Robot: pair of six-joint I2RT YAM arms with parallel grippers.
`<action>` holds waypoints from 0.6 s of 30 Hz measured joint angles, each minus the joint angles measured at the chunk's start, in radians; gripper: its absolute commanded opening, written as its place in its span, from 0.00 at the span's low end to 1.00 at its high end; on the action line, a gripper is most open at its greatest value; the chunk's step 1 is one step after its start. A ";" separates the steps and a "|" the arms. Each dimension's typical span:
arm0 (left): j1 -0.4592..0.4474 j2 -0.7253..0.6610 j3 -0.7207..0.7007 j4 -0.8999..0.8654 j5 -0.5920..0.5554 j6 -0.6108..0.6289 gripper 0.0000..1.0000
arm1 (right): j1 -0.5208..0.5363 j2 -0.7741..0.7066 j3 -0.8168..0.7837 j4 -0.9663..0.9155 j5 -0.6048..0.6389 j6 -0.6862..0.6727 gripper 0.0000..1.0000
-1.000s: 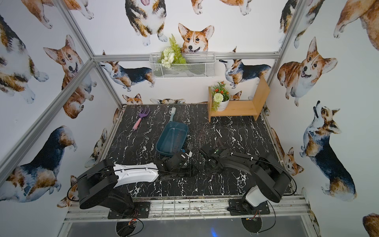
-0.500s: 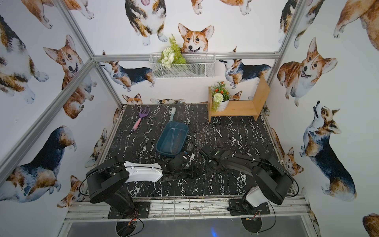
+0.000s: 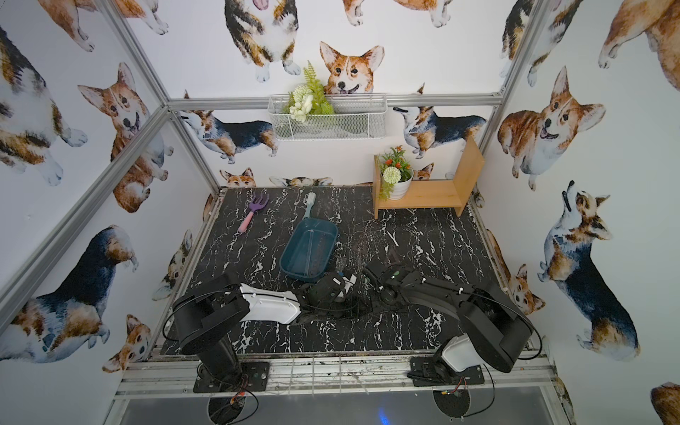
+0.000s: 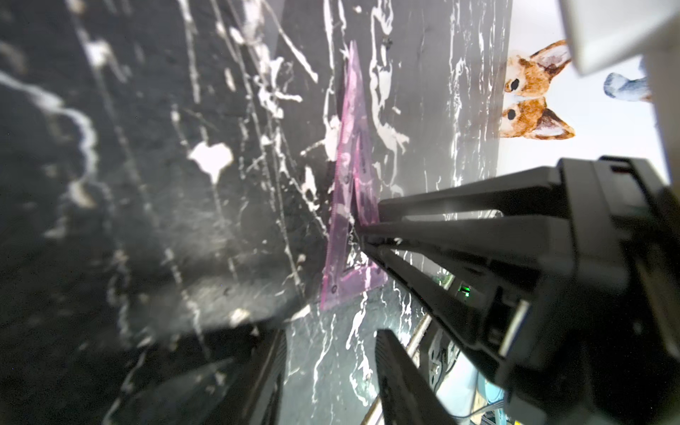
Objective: Put the scattered rulers into the storage box
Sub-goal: Pick up the ruler from the center of the board.
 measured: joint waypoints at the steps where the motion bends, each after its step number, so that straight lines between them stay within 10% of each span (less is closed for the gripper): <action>1: 0.000 0.006 0.002 0.007 0.005 -0.003 0.46 | -0.005 -0.005 -0.005 0.005 -0.006 0.000 0.21; 18: 0.003 0.097 0.048 0.118 0.070 -0.090 0.22 | -0.061 -0.086 -0.050 0.056 -0.084 0.000 0.24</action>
